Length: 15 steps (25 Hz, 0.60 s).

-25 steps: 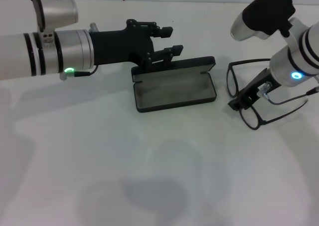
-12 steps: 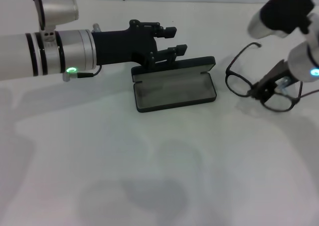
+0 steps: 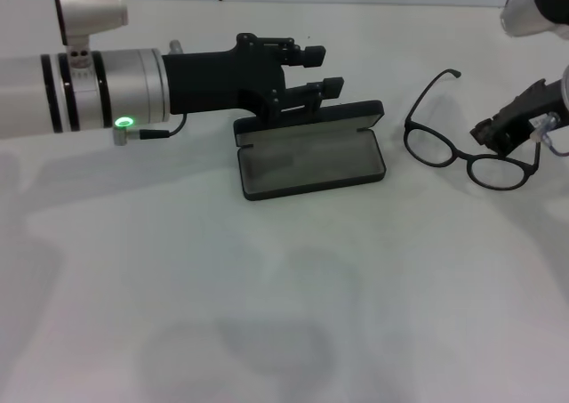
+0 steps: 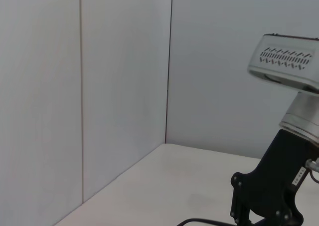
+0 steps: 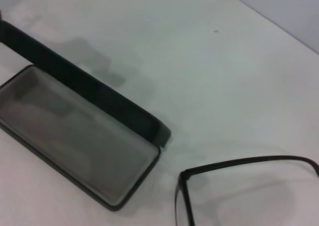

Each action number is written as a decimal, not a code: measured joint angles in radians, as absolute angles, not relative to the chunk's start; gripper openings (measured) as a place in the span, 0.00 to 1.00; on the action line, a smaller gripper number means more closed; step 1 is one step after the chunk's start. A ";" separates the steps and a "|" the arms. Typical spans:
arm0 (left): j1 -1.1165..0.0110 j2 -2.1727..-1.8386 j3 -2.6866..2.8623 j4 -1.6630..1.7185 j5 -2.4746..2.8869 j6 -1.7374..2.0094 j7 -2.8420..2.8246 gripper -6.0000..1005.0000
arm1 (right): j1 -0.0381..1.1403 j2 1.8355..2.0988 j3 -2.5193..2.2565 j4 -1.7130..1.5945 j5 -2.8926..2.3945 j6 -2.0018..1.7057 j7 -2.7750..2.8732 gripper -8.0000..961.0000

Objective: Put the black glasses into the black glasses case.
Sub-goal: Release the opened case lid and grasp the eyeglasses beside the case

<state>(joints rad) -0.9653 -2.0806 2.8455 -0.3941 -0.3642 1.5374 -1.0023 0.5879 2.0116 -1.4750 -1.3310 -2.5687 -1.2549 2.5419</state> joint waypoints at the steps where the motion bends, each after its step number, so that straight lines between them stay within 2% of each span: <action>1: -0.968 -2.081 2.845 -0.394 -0.365 1.537 -1.001 0.48 | 0.593 2.011 -1.469 -1.329 -2.569 -1.267 2.542 0.05; 8: -0.969 -2.080 2.845 -0.395 -0.363 1.529 -0.998 0.48 | 0.627 2.012 -1.467 -1.337 -2.570 -1.332 2.541 0.07; 15: -0.969 -2.080 2.845 -0.396 -0.362 1.527 -0.995 0.48 | 0.643 2.013 -1.501 -1.315 -2.572 -1.354 2.541 0.29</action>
